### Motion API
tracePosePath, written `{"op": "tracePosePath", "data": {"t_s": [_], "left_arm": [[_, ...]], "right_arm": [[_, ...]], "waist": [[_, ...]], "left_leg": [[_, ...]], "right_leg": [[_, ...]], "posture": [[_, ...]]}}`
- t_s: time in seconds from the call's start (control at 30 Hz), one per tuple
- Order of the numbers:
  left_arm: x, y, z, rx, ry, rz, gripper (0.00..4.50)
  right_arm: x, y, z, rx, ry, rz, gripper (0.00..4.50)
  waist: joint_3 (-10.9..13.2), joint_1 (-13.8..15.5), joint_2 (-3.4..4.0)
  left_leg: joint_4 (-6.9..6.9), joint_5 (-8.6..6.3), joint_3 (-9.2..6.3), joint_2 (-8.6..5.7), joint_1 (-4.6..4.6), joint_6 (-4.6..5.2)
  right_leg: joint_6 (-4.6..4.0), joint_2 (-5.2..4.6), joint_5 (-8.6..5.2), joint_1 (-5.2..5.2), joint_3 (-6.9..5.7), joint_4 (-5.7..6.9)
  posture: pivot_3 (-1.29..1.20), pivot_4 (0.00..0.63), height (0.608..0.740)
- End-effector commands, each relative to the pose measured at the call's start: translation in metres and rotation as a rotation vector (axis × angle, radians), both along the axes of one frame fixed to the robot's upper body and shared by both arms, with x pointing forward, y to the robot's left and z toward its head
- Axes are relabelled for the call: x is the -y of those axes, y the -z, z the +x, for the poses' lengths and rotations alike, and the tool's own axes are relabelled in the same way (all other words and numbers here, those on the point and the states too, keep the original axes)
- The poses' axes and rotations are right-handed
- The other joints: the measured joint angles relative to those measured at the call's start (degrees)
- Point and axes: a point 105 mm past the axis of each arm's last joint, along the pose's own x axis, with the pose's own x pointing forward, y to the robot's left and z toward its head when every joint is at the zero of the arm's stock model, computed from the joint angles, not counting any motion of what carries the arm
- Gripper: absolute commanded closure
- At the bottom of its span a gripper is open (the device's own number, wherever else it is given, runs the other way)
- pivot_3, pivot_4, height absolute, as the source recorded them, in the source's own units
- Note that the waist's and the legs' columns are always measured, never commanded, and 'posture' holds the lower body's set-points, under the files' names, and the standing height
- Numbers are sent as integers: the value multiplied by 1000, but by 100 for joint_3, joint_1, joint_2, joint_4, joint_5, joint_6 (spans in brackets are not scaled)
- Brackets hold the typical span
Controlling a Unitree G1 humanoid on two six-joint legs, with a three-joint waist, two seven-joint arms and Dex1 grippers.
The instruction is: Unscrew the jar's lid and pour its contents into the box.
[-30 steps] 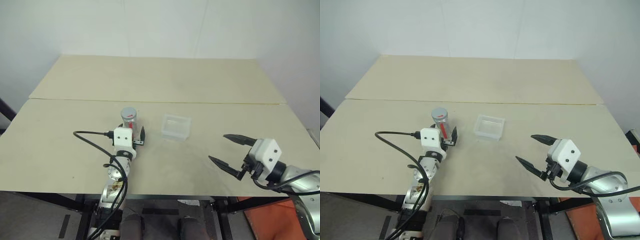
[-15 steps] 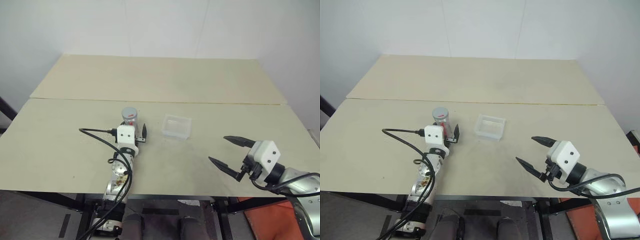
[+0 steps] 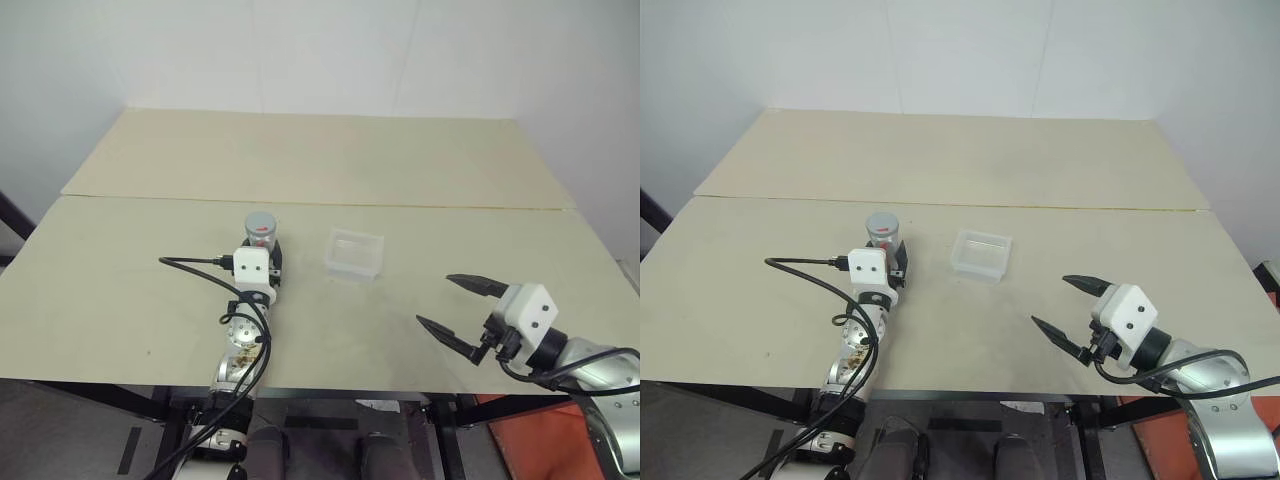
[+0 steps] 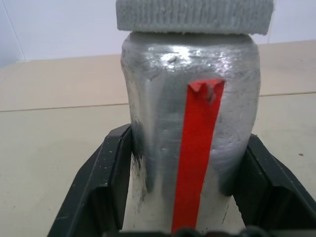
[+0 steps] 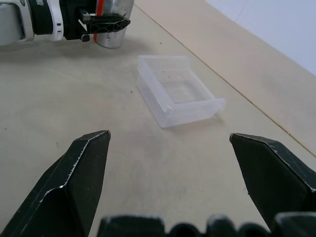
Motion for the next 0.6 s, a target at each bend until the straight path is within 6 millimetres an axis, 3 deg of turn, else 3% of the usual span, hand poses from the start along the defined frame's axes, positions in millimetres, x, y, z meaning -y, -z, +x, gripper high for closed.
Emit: {"op": "tracePosePath", "data": {"t_s": [0.03,0.17,0.33,0.6], "left_arm": [[-6,-17,4,-1,33,-111,2051],[-4,-38,-1,4,227,-154,2142],[14,-60,-13,30,546,65,2151],[39,-53,-22,37,753,122,2407]], "right_arm": [[-3,-7,-1,49,-8,-4,0],[-8,-13,1,64,-16,12,0],[-35,-35,20,64,-20,141,0],[-88,-73,48,83,-6,406,0]], "waist": [[0,-2,0],[0,-36,0],[-1,-119,3],[-1,-125,2]], "left_leg": [[1,0,0,0,0,0],[2,0,0,2,-3,0],[2,2,-1,4,0,-4],[2,3,-8,2,-23,-4]], "right_leg": [[0,0,0,0,0,2],[0,2,0,-6,0,8],[-2,5,1,-9,0,15],[-5,2,2,-33,-2,13]], "posture": [[0,150,740],[0,150,740],[0,150,740],[0,150,740]]}}
